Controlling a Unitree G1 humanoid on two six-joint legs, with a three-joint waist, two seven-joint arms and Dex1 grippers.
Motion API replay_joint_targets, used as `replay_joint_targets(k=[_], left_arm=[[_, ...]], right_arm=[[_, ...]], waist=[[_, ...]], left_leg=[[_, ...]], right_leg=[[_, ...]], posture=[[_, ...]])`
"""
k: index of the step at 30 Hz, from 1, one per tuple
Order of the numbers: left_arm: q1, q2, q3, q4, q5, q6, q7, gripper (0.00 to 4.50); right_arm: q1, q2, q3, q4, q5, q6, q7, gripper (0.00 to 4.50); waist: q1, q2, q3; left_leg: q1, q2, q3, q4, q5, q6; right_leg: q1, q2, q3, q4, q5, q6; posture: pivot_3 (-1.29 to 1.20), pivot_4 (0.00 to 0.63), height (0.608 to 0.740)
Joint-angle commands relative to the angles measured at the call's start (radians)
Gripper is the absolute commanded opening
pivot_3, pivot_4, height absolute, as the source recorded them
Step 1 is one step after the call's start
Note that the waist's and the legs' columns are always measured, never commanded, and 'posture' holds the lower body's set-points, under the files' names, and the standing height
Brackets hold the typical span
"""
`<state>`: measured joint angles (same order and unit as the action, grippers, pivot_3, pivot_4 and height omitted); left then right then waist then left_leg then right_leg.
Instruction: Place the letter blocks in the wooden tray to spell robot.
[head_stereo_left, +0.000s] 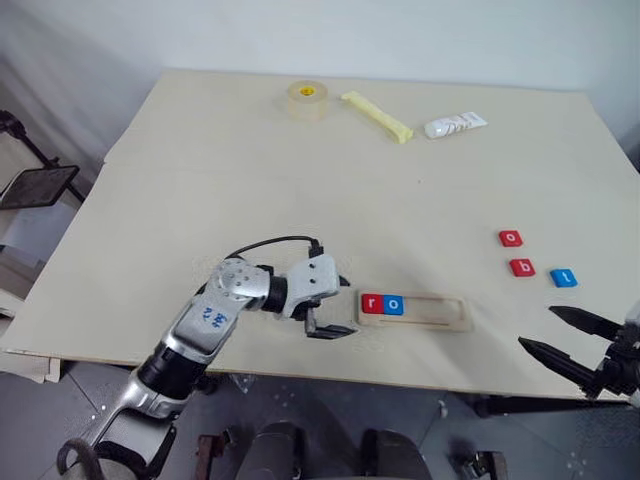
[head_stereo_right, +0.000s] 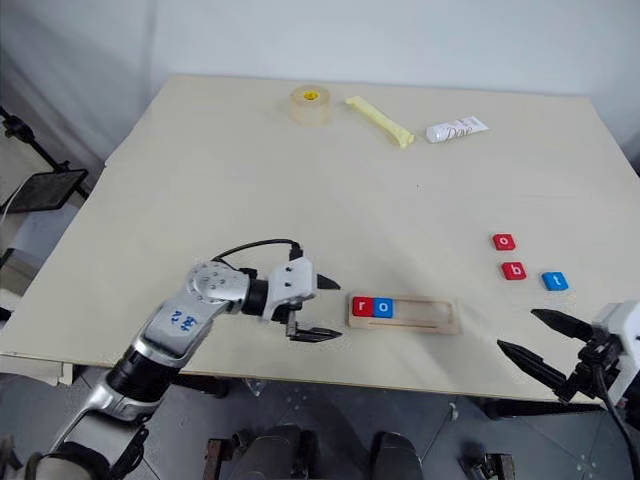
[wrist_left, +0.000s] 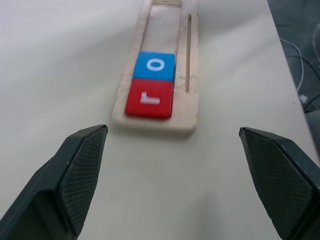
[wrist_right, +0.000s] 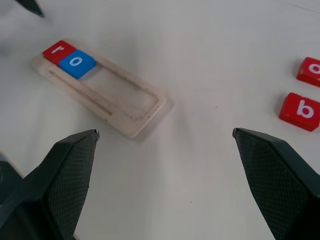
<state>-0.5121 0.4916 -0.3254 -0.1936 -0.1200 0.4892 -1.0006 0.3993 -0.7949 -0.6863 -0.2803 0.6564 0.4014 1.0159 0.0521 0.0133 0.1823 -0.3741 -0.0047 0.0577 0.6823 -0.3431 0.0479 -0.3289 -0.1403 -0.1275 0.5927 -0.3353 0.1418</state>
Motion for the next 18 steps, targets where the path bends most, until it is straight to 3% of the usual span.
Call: replay_joint_targets(k=[1,6,10,18], left_arm=[[0.093,0.011,0.111,-0.043,-0.092,-0.1,-0.016,4.48],[0.213,-0.061,0.232,0.034,-0.195,-0.378,-0.044,4.48],[0.26,-0.081,0.27,0.154,-0.234,-0.547,-0.124,4.48],[0.278,-0.067,0.295,0.331,-0.264,-0.723,-0.25,4.48]], right_arm=[[-0.04,0.041,-0.063,-0.011,0.031,0.036,-0.116,4.5],[-0.124,0.083,-0.052,0.034,-0.037,0.033,-0.278,4.5],[-0.133,0.087,-0.031,0.043,-0.093,0.012,-0.321,4.5],[-0.094,0.074,0.0,0.048,-0.125,0.025,-0.313,4.5]], waist=[[-0.003,0.0,0.0],[-0.006,0.001,0.0],[-0.002,0.002,-0.001],[-0.005,0.003,-0.001]], left_leg=[[0.0,0.0,0.0,0.0,0.0,0.0],[0.0,0.0,0.0,0.0,0.0,0.0],[0.001,-0.001,0.001,0.0,0.0,0.0],[0.003,-0.001,0.006,-0.001,0.0,0.001]], right_leg=[[0.0,0.0,0.0,0.0,0.0,0.0],[0.0,-0.001,0.0,0.0,0.0,0.0],[0.0,-0.001,-0.001,0.0,0.0,0.0],[-0.001,-0.001,-0.004,0.001,0.0,0.0]], posture=[[0.0,0.15,0.74],[0.0,0.15,0.74],[0.0,0.15,0.74],[0.0,0.15,0.74]])
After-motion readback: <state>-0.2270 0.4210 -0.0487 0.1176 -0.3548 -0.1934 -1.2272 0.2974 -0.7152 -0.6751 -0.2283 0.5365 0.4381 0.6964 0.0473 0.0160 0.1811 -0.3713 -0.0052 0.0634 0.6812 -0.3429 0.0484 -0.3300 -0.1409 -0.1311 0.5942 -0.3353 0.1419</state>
